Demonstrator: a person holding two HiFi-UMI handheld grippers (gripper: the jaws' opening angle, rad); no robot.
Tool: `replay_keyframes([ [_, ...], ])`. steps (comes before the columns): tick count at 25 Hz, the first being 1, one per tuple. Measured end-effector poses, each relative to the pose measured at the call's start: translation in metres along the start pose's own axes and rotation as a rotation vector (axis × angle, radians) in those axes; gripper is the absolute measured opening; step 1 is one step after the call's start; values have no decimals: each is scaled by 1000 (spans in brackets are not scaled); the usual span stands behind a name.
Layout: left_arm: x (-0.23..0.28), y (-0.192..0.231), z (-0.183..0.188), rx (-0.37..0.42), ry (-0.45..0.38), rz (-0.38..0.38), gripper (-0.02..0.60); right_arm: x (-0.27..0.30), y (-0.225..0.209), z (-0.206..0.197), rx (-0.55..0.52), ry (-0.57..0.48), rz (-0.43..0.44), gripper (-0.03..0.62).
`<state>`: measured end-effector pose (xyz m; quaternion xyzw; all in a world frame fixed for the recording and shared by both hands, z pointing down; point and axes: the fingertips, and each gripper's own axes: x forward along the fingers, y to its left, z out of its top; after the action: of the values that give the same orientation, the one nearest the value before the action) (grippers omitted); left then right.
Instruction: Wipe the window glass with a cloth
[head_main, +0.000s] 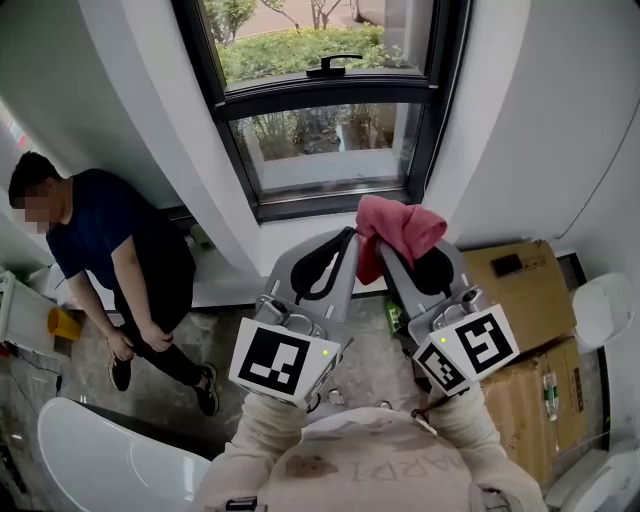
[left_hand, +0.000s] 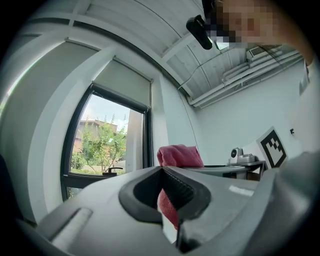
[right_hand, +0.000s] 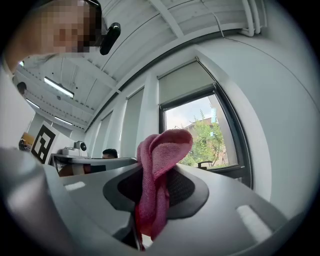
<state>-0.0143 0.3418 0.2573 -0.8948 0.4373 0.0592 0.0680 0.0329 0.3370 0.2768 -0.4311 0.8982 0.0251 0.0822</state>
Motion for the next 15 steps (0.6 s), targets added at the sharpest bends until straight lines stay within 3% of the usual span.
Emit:
replay_keyframes([
  [4,-6,15,3,17,-22,-19,0,10,8,-4,26,-3,-20,127],
  [8,-8,32,12,27,-66,-19,0,18,12,-10,-29,20,-61,127],
  [15,20,55,16,32,-104,-40,0,39,-10,-2,-40,7,-70,127],
])
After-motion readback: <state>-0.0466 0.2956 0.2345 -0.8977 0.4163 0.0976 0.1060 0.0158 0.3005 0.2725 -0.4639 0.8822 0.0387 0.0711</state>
